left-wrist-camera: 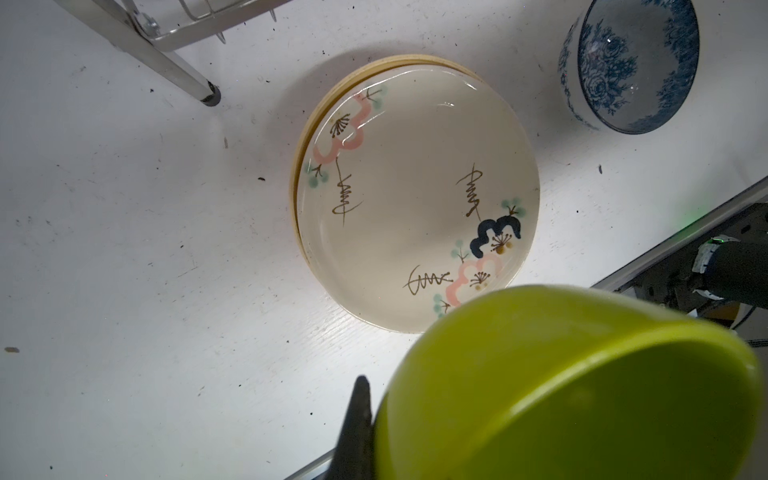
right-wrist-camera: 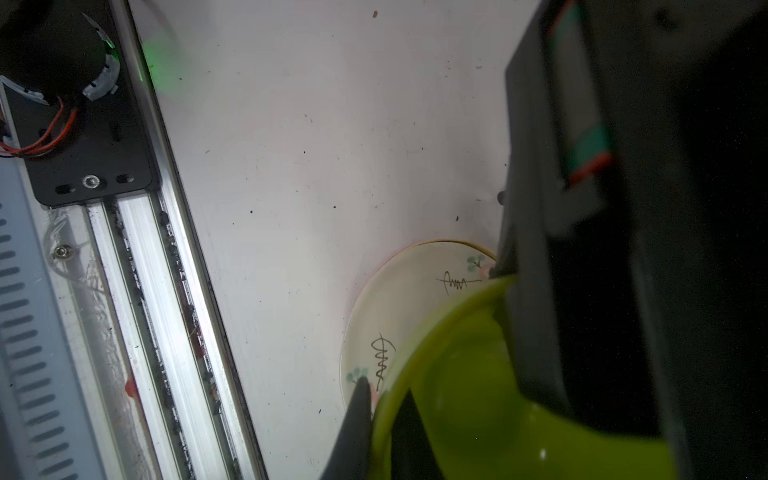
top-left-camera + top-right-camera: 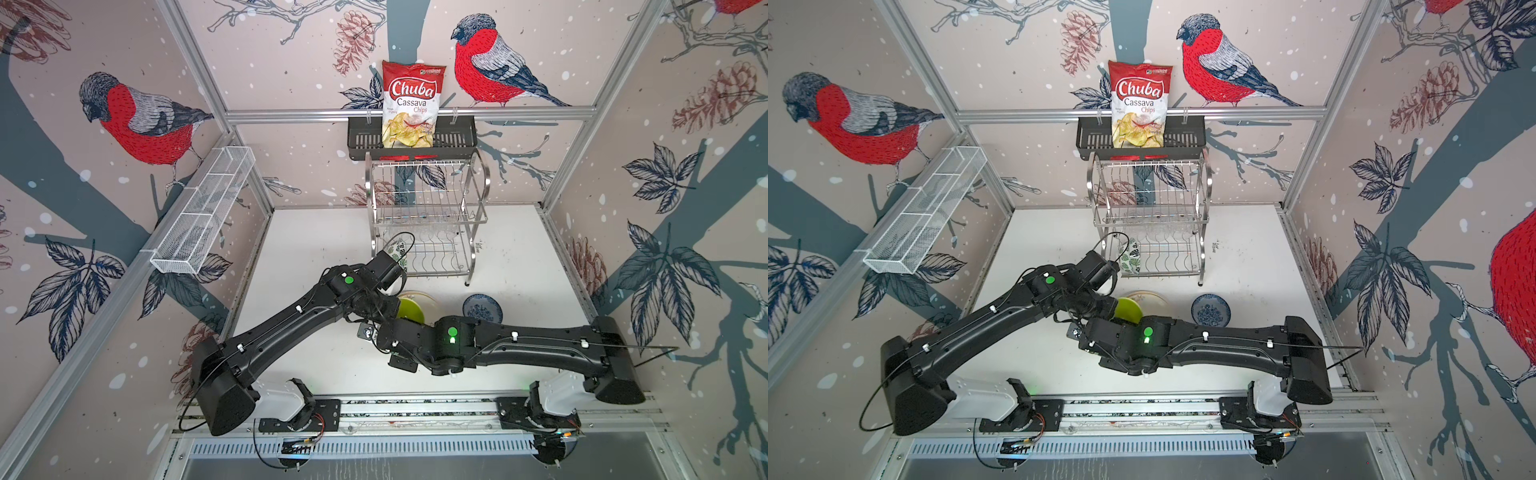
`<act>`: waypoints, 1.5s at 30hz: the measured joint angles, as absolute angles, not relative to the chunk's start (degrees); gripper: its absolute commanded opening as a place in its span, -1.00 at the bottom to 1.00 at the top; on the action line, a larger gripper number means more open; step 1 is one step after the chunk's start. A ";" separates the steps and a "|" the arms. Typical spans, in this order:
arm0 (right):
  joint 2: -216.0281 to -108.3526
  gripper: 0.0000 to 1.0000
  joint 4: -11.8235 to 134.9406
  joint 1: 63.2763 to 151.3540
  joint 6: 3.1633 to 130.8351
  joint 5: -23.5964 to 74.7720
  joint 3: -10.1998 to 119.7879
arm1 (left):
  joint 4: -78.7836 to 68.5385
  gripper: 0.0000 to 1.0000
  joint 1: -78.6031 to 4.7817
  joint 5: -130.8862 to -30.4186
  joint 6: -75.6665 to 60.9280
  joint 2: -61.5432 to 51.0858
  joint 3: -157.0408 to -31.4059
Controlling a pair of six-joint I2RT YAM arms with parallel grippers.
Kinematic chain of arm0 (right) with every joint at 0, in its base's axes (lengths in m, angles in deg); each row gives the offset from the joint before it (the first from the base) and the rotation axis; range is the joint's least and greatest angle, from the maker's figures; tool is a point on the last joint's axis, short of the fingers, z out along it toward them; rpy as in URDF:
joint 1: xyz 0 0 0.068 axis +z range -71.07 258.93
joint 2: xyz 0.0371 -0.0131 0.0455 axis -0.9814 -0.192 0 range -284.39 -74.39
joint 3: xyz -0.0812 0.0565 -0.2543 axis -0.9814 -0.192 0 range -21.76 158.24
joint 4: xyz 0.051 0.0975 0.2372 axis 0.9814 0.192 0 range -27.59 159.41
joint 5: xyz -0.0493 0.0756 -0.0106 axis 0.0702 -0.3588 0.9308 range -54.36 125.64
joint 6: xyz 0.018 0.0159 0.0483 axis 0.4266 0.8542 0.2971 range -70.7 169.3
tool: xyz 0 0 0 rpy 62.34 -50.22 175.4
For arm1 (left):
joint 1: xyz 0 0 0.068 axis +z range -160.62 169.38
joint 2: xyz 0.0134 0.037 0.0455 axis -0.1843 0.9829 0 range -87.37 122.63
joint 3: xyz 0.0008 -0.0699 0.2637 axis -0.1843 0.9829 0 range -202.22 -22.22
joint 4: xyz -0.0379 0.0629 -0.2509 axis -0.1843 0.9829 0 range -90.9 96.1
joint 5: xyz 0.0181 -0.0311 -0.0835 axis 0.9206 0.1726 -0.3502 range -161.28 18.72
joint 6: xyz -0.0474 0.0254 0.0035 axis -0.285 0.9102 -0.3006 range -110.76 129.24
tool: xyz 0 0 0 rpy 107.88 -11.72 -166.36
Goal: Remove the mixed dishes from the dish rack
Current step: 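Hold the lime-green bowl over the plates while the left gripper reaches to it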
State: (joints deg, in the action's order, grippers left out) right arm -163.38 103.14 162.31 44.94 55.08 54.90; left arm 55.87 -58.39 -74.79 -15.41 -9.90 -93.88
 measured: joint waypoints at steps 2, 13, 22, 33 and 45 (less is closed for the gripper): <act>-163.27 -0.63 102.77 162.26 45.20 55.26 54.64 | 55.61 -1.00 -58.39 -74.72 -15.41 -9.90 -93.88; -158.90 -0.33 96.84 162.63 49.53 47.65 52.43 | 57.14 -1.00 -58.39 -74.66 -15.82 -9.90 -93.82; -137.92 -0.22 83.21 154.70 54.64 34.27 39.93 | 56.96 -1.00 -58.39 -73.83 -15.84 -9.92 -93.84; -130.83 -0.24 77.48 136.58 64.81 29.09 31.01 | 56.92 -1.00 -58.39 -73.63 -15.84 -9.88 -94.14; -151.66 -0.49 80.54 136.86 67.30 28.44 38.53 | 56.88 -1.00 -58.39 -72.63 -15.91 -9.88 -94.10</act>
State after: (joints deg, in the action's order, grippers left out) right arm -151.66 80.54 136.86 67.30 28.44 38.53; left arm 56.88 -58.39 -72.63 -15.91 -9.88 -94.10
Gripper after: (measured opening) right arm 0.281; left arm 0.116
